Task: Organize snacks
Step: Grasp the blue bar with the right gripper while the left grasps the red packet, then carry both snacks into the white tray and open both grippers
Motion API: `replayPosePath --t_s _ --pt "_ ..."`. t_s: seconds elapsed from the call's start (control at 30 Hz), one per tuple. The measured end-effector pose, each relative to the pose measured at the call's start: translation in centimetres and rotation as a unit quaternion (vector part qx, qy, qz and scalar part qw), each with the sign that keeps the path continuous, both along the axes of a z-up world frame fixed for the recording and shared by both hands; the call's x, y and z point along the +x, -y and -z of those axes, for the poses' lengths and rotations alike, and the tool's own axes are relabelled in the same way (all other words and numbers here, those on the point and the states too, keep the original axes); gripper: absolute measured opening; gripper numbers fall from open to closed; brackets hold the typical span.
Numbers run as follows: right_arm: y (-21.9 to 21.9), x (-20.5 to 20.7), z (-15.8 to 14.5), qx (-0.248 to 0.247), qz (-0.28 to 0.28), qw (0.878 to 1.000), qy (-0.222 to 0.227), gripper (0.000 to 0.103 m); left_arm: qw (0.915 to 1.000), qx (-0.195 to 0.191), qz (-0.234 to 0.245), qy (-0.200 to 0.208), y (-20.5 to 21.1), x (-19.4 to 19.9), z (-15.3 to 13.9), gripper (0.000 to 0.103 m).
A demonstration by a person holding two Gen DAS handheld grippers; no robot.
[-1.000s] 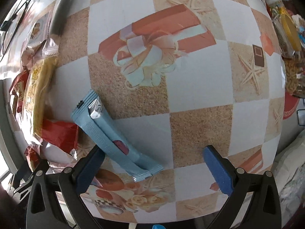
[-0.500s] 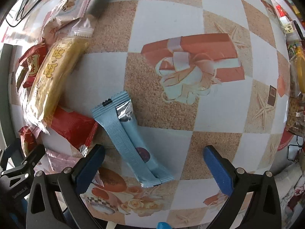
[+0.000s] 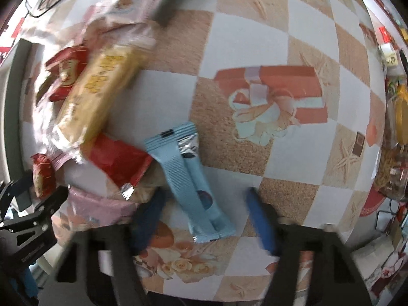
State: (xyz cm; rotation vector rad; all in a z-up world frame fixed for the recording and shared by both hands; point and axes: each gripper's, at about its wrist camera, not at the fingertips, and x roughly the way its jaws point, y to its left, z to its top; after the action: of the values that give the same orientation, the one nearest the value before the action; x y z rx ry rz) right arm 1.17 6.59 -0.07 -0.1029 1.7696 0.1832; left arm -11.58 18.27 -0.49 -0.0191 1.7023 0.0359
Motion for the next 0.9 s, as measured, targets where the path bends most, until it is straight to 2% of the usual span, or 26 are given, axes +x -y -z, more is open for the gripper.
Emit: replayPosePath --t_s 0.03,0.07,0.17,0.27,0.43,0.53,0.73,0.9 --pt "0.0 -0.3 -0.5 0.003 0.002 1.000 0.002 0.025 0.9999 -0.001 0.010 0.004 0.3 0.0 -0.3 0.049" --pt "0.1 -0.5 -0.8 0.005 0.009 1.000 -0.001 0.025 0.9998 -0.002 0.018 0.008 0.5 0.1 -0.7 0.029" --pt "1.1 -1.5 -1.4 0.022 0.047 0.999 -0.008 0.025 0.9996 -0.022 0.019 0.001 0.5 0.3 -1.1 0.024" --pt "2.1 -3.0 -1.9 0.042 0.069 0.997 -0.014 0.025 0.9994 -0.027 0.018 0.013 0.2 -0.3 -1.8 0.024" --pt "3.9 -5.8 -3.2 0.062 0.083 0.995 -0.012 0.025 0.9974 -0.026 0.047 0.047 0.0 -0.9 -4.7 0.024" --pt "5.2 -7.4 -5.8 0.073 0.088 0.993 -0.010 0.025 0.9964 -0.030 0.050 0.062 -0.2 -0.6 -6.5 0.024" --pt "4.2 -10.0 -9.2 0.095 0.079 0.992 0.000 0.025 0.9942 -0.032 0.053 0.089 -1.0 -1.0 -9.5 0.024" --pt "2.5 -10.0 -12.1 0.104 0.058 0.993 0.010 0.025 0.9918 -0.034 0.044 0.115 -1.6 -1.7 -9.6 0.024"
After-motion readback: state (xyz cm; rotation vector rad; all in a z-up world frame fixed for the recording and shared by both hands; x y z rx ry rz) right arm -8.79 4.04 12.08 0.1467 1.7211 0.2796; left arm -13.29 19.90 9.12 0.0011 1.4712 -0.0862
